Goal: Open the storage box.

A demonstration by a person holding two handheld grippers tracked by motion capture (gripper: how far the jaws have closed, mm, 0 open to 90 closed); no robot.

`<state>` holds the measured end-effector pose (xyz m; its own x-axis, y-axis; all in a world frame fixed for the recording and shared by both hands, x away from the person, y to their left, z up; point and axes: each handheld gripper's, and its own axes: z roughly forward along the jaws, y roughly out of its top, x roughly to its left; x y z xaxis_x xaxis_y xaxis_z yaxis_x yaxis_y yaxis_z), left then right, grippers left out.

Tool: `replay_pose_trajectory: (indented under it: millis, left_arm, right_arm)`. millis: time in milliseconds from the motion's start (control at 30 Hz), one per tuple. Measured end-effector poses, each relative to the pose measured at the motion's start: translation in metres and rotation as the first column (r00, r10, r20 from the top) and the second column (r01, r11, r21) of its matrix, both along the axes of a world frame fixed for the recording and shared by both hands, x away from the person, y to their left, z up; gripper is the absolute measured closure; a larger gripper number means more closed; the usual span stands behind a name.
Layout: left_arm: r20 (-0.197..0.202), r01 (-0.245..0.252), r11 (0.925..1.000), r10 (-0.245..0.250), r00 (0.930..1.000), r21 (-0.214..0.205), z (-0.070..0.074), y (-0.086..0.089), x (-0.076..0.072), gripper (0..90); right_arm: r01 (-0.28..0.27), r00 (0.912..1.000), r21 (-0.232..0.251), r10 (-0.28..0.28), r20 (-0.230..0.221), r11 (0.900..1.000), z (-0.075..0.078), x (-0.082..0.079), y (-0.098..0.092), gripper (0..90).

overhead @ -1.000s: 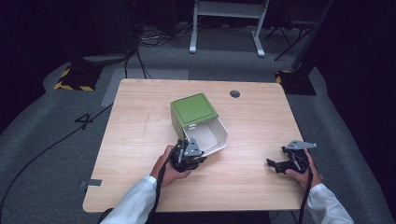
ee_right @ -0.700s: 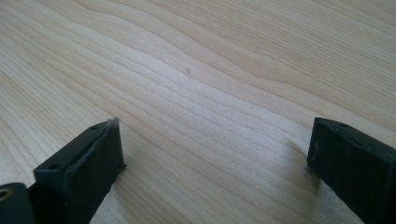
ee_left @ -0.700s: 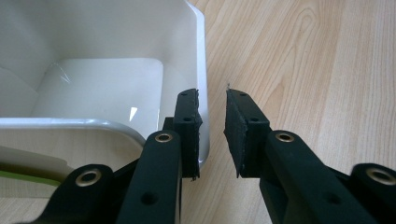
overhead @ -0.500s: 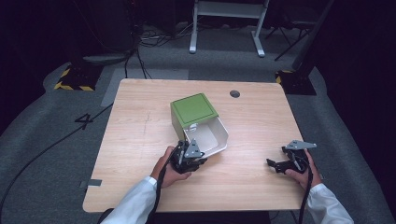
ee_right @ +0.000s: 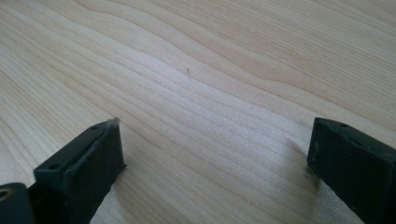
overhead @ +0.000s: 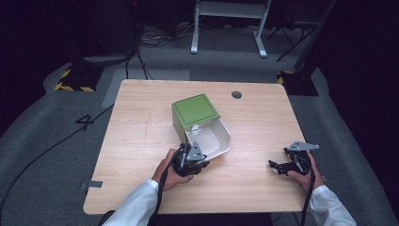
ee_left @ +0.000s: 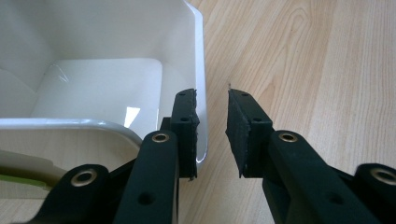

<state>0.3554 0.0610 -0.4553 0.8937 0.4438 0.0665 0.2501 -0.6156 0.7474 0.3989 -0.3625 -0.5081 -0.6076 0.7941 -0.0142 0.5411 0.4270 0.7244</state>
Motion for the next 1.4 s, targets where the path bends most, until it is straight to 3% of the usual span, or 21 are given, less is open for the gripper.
replay_pose_trajectory:
  millis: [533, 567, 667, 700, 833, 933, 1033, 1200, 1400]
  left_arm:
    - [-0.013, 0.025, 0.9996, -0.025, 0.9996, -0.015, 0.001, -0.001, -0.005, 69.8]
    - [-0.018, 0.032, 0.9994, -0.032, 0.9993, -0.011, 0.001, -0.001, -0.004, 64.0]
    - [-0.02, 0.042, 0.999, -0.043, 0.9989, -0.013, 0.003, 0.001, -0.004, 61.7]
    - [-0.021, 0.048, 0.9987, -0.048, 0.9986, -0.019, 0.004, 0.003, -0.005, 53.9]
    - [-0.026, 0.044, 0.9973, -0.045, 0.9986, -0.059, 0.011, 0.01, -0.008, 45.0]
    - [-0.017, 0.05, 0.9968, -0.051, 0.9985, -0.062, 0.015, 0.013, -0.011, 42.5]
    - [-0.023, 0.049, 0.9945, -0.052, 0.9984, -0.092, 0.017, 0.014, -0.014, 37.1]
    - [0.008, 0.048, 0.9938, -0.047, 0.9988, -0.1, 0.023, 0.014, -0.018, 27.0]
    - [0.022, 0.029, 0.9915, -0.026, 0.9994, -0.127, 0.03, 0.021, -0.022, 24.9]
  right_arm:
    - [0.0, 1.0, 0.0, 0.0, 0.0, 1.0, 0.0, 0.0, 0.0, 3.6]
    - [0.0, 1.0, 0.0, 0.0, 0.0, 1.0, 0.0, 0.0, 0.0, 3.7]
    - [0.0, 1.0, 0.0, 0.0, 0.0, 1.0, 0.0, 0.0, 0.0, 3.6]
    - [0.0, 1.0, 0.0, 0.0, 0.0, 1.0, 0.0, 0.0, 0.0, 3.6]
    - [0.0, 1.0, 0.0, 0.0, 0.0, 1.0, 0.0, 0.0, 0.0, 3.7]
    - [0.0, 1.0, 0.0, 0.0, 0.0, 1.0, 0.0, 0.0, 0.0, 3.6]
    - [0.0, 1.0, 0.0, 0.0, 0.0, 1.0, 0.0, 0.0, 0.0, 3.6]
    - [0.0, 1.0, 0.0, 0.0, 0.0, 1.0, 0.0, 0.0, 0.0, 3.7]
    - [0.0, 1.0, 0.0, 0.0, 0.0, 1.0, 0.0, 0.0, 0.0, 3.7]
